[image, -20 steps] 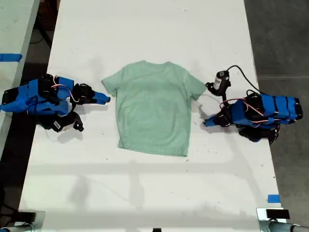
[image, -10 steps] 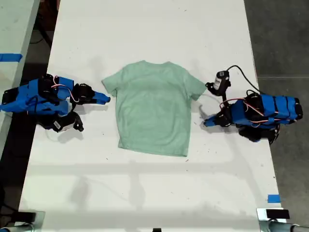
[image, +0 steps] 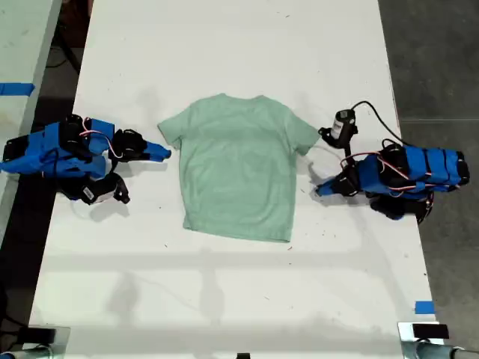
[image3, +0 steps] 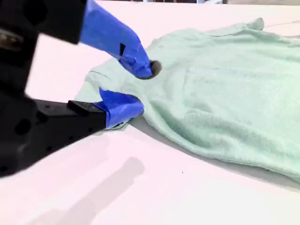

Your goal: Fold t shirt

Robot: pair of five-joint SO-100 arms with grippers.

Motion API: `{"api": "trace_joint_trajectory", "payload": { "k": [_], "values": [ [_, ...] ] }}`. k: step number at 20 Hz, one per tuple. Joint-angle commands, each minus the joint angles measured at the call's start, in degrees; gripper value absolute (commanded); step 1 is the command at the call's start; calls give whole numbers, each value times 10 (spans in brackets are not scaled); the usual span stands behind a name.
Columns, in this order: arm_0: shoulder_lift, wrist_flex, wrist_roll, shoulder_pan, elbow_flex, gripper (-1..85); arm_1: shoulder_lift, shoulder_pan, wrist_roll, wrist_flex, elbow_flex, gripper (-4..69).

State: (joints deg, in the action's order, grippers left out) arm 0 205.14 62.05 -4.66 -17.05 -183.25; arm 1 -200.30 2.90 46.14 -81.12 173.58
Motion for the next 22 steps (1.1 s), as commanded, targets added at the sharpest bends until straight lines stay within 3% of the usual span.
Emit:
{"api": "trace_joint_trajectory", "payload": {
  "k": [1, 2, 5, 7, 9, 10, 13, 15, 17, 18, 20, 22],
  "values": [
    [4, -3, 0, 4, -5, 91, -5, -2, 7, 16, 33, 41],
    [4, -3, 0, 4, -5, 91, -5, -2, -8, 16, 33, 39],
    [4, -3, 0, 4, -5, 91, -5, -26, -265, 16, 33, 45],
    [4, -3, 0, 4, -5, 91, -5, -35, -338, 16, 33, 45],
    [4, -3, 0, 4, -5, 91, -5, -22, -242, 16, 33, 46],
    [4, -3, 0, 4, -5, 91, -5, -23, -233, 16, 33, 47],
    [4, -3, 0, 4, -5, 91, -5, -36, -323, 16, 33, 71],
    [4, -3, 0, 4, -5, 91, -5, -42, -366, 16, 33, 35],
    [4, -3, 0, 4, -5, 91, -6, -35, -417, 21, 33, 51],
    [4, -3, 0, 4, -5, 91, -6, -25, -379, 78, 39, 50],
    [4, -3, 0, 4, -5, 91, -5, 8, -331, 123, 23, 133],
    [4, -3, 0, 4, -5, 91, 80, 79, -302, 69, -76, 257]
  ]
}}
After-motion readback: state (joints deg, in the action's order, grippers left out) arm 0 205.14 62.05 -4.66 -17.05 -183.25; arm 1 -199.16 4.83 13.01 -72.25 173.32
